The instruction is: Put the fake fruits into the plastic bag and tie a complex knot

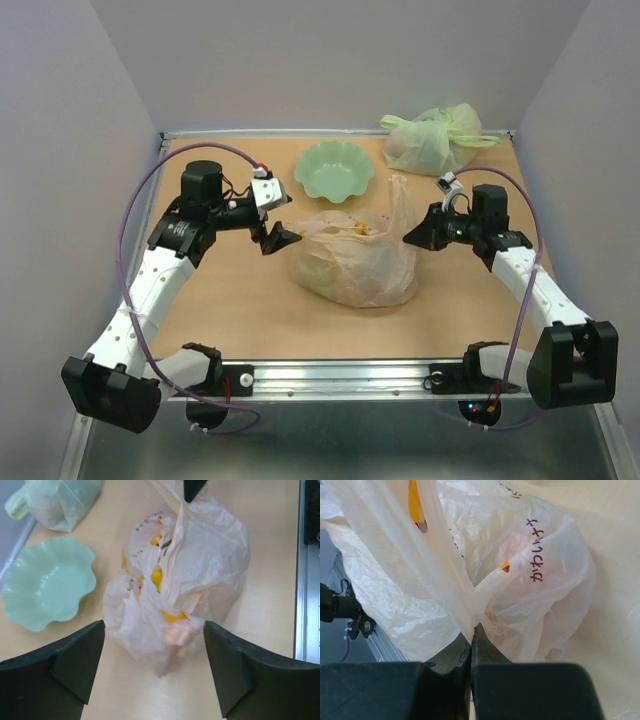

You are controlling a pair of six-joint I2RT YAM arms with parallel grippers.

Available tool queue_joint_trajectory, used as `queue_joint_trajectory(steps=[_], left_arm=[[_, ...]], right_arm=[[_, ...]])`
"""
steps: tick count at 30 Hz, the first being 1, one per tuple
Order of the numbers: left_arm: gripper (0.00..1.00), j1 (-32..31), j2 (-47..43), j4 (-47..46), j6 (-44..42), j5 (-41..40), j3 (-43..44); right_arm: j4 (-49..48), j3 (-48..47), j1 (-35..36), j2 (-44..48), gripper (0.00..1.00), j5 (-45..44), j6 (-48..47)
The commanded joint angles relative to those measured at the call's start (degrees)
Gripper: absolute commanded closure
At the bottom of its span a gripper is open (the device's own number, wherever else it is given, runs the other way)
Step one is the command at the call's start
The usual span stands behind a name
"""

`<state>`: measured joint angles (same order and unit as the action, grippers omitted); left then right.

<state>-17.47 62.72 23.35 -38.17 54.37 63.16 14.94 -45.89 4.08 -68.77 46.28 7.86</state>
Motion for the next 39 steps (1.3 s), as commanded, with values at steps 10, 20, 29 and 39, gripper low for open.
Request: queue_joint_trajectory(steps=[10, 20, 29, 39], left_arm=[[0.12, -15.03, 20.68, -1.13, 1.1, -11.91, 28.5], [0.53, -20.58, 34.04, 12.68, -8.85, -9.63, 31.59], [0.99, -19.27, 34.67, 18.2, -20.76, -10.08, 29.84], [0.66, -16.18, 27.9, 14.03, -18.18, -5.42, 27.37]], right_arm=[[-2.11, 0.54, -0.38, 5.31, 1.0, 6.63, -7.24], [-2.11, 1.06, -0.3, 6.54, 1.0, 6.28, -7.33], [-2.02, 0.89, -0.38, 8.04, 1.0, 2.94, -5.86], [-2.19, 0.62, -0.47, 8.22, 1.0, 7.77, -7.06]])
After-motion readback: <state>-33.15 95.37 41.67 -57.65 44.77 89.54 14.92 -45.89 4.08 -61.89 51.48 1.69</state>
